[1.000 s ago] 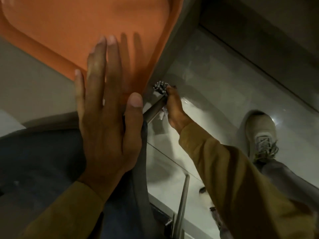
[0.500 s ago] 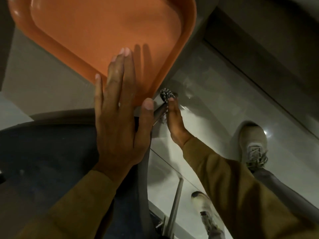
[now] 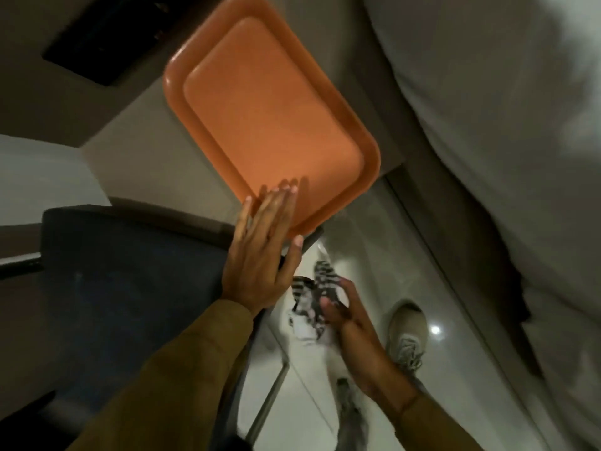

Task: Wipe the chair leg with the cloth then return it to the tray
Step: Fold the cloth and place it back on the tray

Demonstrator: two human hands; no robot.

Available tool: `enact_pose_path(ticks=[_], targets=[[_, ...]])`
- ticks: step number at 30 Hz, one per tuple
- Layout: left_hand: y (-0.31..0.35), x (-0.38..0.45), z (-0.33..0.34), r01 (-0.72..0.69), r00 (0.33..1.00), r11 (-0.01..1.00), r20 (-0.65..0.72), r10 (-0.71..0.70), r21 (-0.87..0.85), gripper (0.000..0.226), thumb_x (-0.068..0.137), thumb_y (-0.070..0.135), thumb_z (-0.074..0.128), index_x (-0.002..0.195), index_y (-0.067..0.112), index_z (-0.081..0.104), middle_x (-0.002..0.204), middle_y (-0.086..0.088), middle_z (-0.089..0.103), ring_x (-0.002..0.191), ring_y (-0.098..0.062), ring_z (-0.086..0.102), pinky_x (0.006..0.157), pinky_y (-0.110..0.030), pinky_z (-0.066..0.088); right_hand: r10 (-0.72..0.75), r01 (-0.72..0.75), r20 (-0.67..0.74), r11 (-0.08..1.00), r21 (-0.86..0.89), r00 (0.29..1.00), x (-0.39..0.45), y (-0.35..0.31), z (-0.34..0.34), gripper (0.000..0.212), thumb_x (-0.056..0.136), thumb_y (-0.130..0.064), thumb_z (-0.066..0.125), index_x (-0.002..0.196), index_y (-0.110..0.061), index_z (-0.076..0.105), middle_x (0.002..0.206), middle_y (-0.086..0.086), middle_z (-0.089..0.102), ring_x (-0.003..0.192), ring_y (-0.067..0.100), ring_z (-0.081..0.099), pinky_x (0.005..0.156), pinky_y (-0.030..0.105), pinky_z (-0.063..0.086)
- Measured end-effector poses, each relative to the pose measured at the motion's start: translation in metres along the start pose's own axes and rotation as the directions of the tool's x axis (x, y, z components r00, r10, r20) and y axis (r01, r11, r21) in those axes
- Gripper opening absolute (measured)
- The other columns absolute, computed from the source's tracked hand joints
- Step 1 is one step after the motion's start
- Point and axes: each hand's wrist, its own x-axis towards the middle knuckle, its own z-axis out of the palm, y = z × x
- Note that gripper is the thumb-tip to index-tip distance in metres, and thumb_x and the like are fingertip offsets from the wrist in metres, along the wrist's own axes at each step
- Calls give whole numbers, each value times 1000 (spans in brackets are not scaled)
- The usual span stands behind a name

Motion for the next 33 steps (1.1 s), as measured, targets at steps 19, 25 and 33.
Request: enact_pose_path(ticks=[19,25,33], targets=[[68,45,-131,245,926,304,129,-355,-921,29,104,47,64,131,37,70,133,20,71,129,5,65,103,-11,52,-259,327,212,850,-413,942,-24,-269,23,51,78,-52,92,115,-17,86,114,7,89,102,16,86,84,20,66],[55,47,-158,89,896,751,-277,-348,-654,14,108,27,62,109,21,74,107,13,70,104,-1,67,94,-14,51,-354,445,275,627,-640,894,-4,-293,26,37,96,11,71,115,-20,77,109,1,87,109,23,83,93,37,68],[63,34,-166,129,745,294,-103,-659,-947,20,100,40,67,117,29,71,114,10,75,110,-12,75,89,-18,59,-286,471,423,765,-439,860,-4,-279,36,47,98,-2,59,130,-31,79,132,-2,83,124,12,78,98,21,62]])
